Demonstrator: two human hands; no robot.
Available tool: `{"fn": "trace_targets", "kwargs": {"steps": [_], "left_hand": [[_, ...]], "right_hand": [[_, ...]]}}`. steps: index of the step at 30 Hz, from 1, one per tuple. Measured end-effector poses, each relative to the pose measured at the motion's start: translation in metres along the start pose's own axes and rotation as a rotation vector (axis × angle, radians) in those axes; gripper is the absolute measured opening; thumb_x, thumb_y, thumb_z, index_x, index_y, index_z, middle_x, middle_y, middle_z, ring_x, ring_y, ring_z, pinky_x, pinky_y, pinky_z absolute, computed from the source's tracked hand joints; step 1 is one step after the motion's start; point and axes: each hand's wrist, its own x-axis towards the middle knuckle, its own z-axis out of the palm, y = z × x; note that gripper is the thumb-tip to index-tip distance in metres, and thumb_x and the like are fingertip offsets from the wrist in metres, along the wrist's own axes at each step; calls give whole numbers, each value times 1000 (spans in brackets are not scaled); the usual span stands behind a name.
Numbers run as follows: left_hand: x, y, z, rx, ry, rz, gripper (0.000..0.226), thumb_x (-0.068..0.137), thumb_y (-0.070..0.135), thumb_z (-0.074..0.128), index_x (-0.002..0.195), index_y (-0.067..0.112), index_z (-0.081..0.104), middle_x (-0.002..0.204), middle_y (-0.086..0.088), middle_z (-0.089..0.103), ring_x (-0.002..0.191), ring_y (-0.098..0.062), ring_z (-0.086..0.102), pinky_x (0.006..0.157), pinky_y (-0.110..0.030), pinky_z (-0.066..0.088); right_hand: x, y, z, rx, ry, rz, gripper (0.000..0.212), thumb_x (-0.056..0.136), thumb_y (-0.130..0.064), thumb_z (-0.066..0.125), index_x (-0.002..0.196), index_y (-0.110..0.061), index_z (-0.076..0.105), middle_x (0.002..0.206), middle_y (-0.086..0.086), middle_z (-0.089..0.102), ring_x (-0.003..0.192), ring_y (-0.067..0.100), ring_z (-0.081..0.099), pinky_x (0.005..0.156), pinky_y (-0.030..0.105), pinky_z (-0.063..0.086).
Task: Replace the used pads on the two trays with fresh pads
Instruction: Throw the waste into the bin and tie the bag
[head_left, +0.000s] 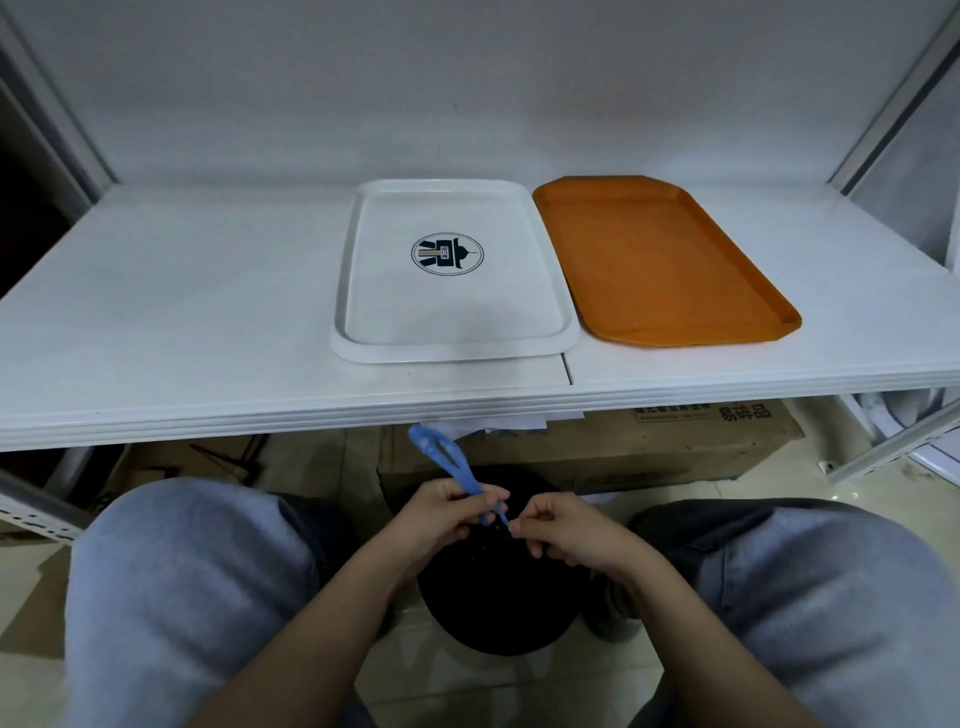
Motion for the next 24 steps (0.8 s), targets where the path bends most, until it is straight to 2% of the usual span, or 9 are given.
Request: {"fn": "trace_targets", "kwargs": {"steps": [4,7,10,12,15,18,20,22,24], "left_hand": [[3,1,2,110,25,60,10,84,6,69,86,16,69,79,1,68,72,-10,60,65,-18,45],[4,1,2,107,41,100,14,82,-1,68,85,12,63,84,-3,67,78,-10,64,66,-13,49],[3,4,-1,194,-4,157,15,82,0,69,81,12,61,85,-2,67,80,-6,66,74,-17,49],[2,5,-3,265,-35,222,14,81,0,70,75,7,60,85,-6,67,80,-7,67,75,-18,50],[1,5,-4,323,-37,283,21,81,-3,69,69,8,55,86,-13,63,88,-21,65,81,-28,54],[3,1,-8,369,-19,315,25,81,-4,69,74,14,51,83,-5,60,85,-21,61,80,-30,50],[2,0,-10,460,-1,358,26,82,-3,68,77,15,51,84,-3,60,84,-17,60,78,-28,50],[4,-4,-11,604,46,462,26,83,-4,66,77,16,51,83,0,60,82,-15,59,76,-25,50],[6,-5,-8,711,146,522,31,86,-10,57,70,15,52,77,0,58,78,-17,55,72,-22,48]], "right_hand": [[3,7,2,-39,-36,36,14,91,-31,60,81,-21,58,64,-7,60,51,2,47,46,16,33],[6,7,3,10,-38,15,17,93,-28,57,78,-20,58,67,-6,62,62,6,55,56,18,39],[14,8,7,90,230,-124,23,96,-17,51,74,-17,57,76,-2,60,72,9,55,65,11,41],[20,9,12,-12,369,-229,15,93,-10,55,84,-20,61,90,-3,59,83,6,56,72,5,41],[31,13,19,-239,281,-288,20,88,-2,59,103,-11,68,98,-3,55,93,9,55,79,7,39],[31,12,18,-141,167,-248,20,91,-8,57,104,-19,67,105,-1,60,100,11,57,83,10,42],[30,13,18,-55,144,-220,13,93,-15,58,99,-21,67,106,0,64,102,11,59,89,19,45],[31,16,18,-46,177,-198,10,93,-20,59,94,-19,69,99,-2,67,96,9,61,85,20,46],[33,15,20,-62,238,-196,11,93,-22,59,86,-20,68,87,-8,65,83,0,59,73,12,43]]}}
